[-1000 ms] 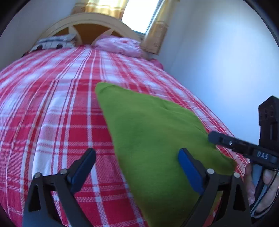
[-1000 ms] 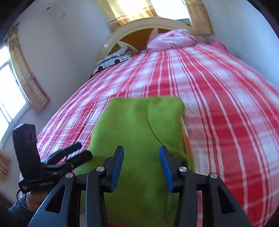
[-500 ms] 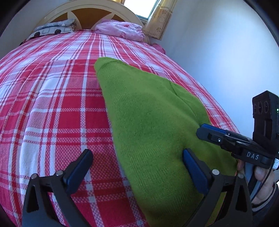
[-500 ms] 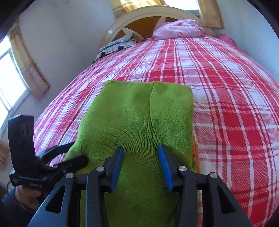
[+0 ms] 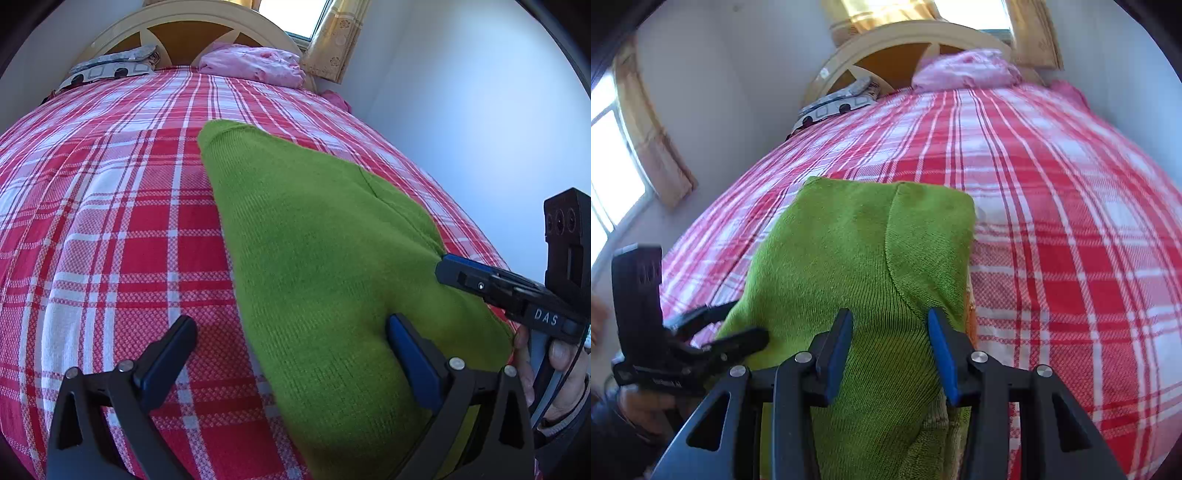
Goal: Fold small clothes
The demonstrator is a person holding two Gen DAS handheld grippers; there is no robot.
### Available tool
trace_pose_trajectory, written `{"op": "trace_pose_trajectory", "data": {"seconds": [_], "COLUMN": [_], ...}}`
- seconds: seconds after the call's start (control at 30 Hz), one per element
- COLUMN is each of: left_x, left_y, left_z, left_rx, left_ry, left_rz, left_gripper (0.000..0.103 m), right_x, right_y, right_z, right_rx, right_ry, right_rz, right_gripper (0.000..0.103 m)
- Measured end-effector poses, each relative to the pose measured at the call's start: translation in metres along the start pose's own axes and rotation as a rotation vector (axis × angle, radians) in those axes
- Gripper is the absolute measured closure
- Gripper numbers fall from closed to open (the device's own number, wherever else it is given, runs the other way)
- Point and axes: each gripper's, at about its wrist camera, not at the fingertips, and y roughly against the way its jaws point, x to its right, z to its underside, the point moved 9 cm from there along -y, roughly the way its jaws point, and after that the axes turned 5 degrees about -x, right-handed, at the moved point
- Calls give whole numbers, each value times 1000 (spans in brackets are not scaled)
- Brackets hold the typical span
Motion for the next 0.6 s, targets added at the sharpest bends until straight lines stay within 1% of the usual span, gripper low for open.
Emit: {"op": "trace_pose_trajectory", "data": {"seconds": [0.03, 0.1, 0.13, 0.17, 0.23, 0.3, 0.4, 0.47, 0.6], "left_x": [0, -1, 0, 0, 4, 7, 5, 6, 12], "left_y": [-1, -1, 0, 0, 0, -1, -2, -1, -1], "left_z": [-1, -1, -1, -1, -1, 0, 1, 0, 1], "left_rx": [0, 0, 1, 3, 4, -2, -13, -12, -20], "left_ry": [2, 3, 4, 2, -11, -19, 0, 7, 6], "left_rz": [1, 3, 6, 11, 24, 42, 80, 116, 181], "left_gripper": [0, 0, 0, 0, 0, 0, 0, 0, 0], "right_x": [-1, 1, 8, 16, 39, 60, 73, 76, 83], "right_y": [3, 14, 21, 23, 25, 14, -7, -17, -31], "right_z": [-1, -6, -12, -17, -27, -29, -26, -25, -26], "right_rx": [2, 32, 58, 70, 83, 35, -42, -63, -82], "right_ry": [10, -6, -38, -64, -160, -239, -274, -274, -337], "right_rz": [2, -31, -45, -53, -87, -128, -187, -216, -313], "right_gripper": [59, 59, 55, 43, 33, 33, 33, 33, 33]}}
